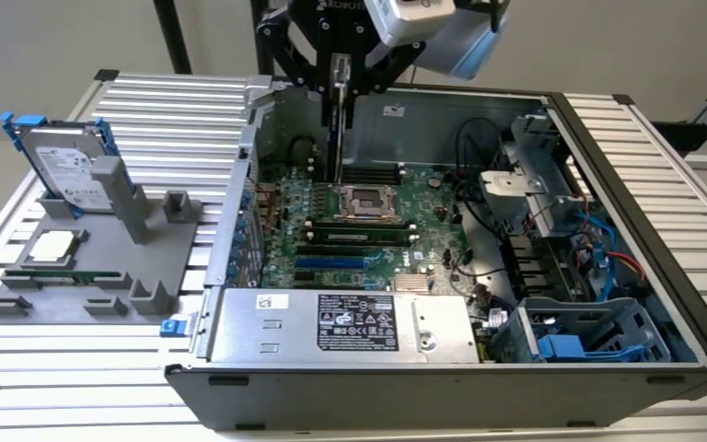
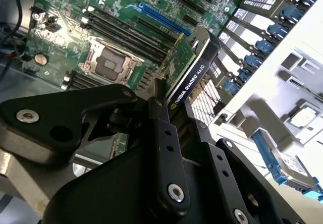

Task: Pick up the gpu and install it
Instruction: 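Insert the gpu into the slot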

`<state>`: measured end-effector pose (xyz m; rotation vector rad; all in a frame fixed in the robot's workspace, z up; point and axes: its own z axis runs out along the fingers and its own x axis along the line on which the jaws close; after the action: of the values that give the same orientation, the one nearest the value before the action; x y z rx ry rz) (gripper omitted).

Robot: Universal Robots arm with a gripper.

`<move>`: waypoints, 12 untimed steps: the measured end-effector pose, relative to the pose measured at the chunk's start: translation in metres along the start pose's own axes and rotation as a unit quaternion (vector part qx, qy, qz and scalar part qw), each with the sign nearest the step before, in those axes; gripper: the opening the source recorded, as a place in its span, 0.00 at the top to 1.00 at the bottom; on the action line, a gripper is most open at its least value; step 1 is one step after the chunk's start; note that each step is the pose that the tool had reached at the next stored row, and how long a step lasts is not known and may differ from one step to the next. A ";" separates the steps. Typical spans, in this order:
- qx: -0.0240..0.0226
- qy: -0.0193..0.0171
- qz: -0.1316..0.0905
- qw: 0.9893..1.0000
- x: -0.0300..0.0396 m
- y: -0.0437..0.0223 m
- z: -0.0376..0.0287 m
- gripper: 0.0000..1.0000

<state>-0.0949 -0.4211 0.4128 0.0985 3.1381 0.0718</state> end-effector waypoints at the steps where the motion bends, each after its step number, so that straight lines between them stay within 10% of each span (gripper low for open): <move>1: 0.000 0.000 0.000 1.000 -0.0015 0.0002 0.0000 1.00; 12: 0.000 0.001 0.000 1.000 -0.0157 0.0021 0.0001 1.00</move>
<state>-0.0792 -0.4200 0.4128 0.0986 3.1396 0.0716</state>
